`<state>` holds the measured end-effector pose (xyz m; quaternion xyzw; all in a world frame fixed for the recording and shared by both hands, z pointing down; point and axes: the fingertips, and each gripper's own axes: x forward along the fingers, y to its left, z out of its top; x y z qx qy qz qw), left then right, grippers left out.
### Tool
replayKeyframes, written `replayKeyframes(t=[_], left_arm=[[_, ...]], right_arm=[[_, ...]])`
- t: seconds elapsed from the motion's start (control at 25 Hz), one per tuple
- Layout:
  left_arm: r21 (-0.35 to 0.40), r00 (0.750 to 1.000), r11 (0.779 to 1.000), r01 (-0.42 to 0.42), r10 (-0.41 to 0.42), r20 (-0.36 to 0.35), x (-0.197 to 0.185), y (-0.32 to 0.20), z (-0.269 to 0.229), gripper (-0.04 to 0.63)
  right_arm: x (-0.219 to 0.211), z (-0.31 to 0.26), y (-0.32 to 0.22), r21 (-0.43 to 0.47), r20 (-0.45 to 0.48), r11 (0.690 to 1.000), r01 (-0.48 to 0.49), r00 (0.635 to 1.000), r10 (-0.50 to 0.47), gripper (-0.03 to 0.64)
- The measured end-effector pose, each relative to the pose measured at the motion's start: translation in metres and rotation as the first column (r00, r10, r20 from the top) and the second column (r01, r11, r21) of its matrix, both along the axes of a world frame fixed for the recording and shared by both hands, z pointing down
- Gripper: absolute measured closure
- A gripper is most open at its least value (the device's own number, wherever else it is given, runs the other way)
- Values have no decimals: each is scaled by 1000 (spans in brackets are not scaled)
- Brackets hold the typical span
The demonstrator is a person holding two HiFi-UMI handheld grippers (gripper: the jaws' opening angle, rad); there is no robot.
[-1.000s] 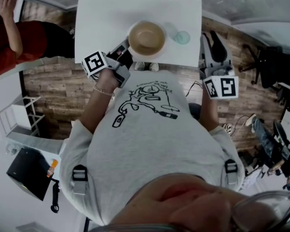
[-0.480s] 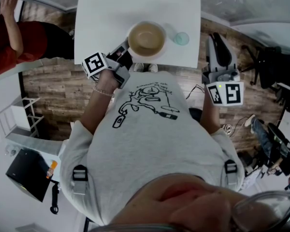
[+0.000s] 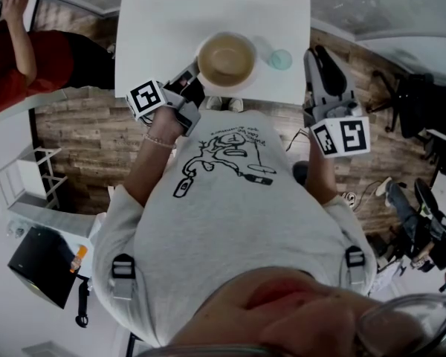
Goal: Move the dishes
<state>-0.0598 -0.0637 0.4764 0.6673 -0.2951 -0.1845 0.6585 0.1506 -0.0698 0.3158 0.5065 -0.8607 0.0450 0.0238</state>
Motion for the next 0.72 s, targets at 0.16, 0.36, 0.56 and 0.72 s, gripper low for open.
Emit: replayKeyframes(t=[0.16, 0.36, 0.56, 0.72], left_arm=[[3, 1000, 1000, 5, -5, -5, 0, -1, -1, 584], [0, 1000, 1000, 10, -10, -9, 0, 0, 0, 584], [-1, 1000, 1000, 14, -14, -14, 0, 0, 1, 584], [-1, 1000, 1000, 14, -14, -3, -1, 1, 2, 584]], right_arm=[[-19, 9, -4, -41, 20, 998, 49, 999, -48, 524], [-46, 21, -6, -91, 18, 990, 104, 995, -102, 506], [-68, 39, -7, -157, 28, 975, 160, 987, -157, 468], [-80, 53, -7, -216, 34, 958, 190, 982, -187, 452]])
